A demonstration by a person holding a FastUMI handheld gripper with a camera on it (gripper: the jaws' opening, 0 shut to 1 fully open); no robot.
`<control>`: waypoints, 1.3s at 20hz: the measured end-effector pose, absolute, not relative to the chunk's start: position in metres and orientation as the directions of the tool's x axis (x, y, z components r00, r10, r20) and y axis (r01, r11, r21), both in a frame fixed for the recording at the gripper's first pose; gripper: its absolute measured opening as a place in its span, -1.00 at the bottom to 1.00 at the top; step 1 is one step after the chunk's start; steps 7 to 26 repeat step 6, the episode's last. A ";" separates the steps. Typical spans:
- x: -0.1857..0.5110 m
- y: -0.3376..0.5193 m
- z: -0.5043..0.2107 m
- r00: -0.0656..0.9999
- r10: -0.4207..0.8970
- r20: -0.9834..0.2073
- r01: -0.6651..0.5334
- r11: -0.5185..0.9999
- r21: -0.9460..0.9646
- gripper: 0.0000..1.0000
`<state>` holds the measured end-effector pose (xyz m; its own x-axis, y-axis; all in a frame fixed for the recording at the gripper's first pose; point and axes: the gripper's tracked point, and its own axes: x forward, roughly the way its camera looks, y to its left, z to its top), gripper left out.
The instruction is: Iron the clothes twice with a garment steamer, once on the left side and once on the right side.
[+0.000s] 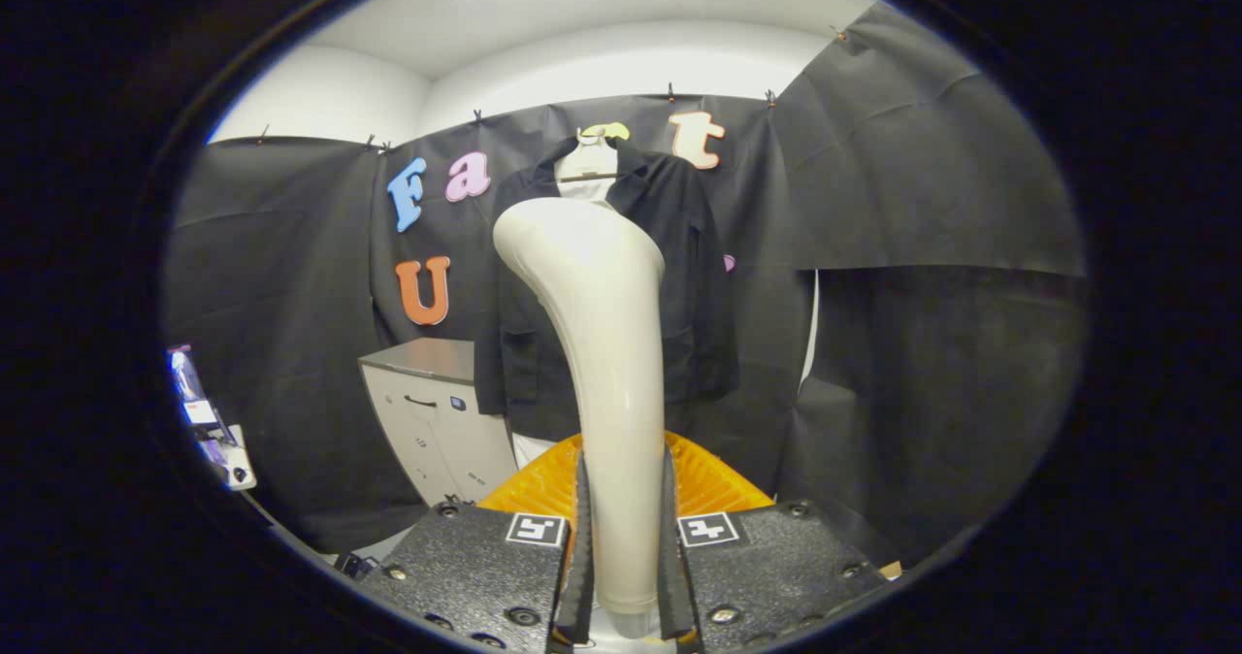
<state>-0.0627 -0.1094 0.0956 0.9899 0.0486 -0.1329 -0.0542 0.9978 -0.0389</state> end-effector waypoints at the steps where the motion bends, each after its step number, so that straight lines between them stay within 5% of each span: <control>1: -0.062 -0.108 0.097 0.990 0.050 -0.131 -0.055 0.998 -0.040 -0.42; 26: -0.053 -0.094 0.105 0.991 0.060 -0.124 -0.064 0.997 -0.034 -0.42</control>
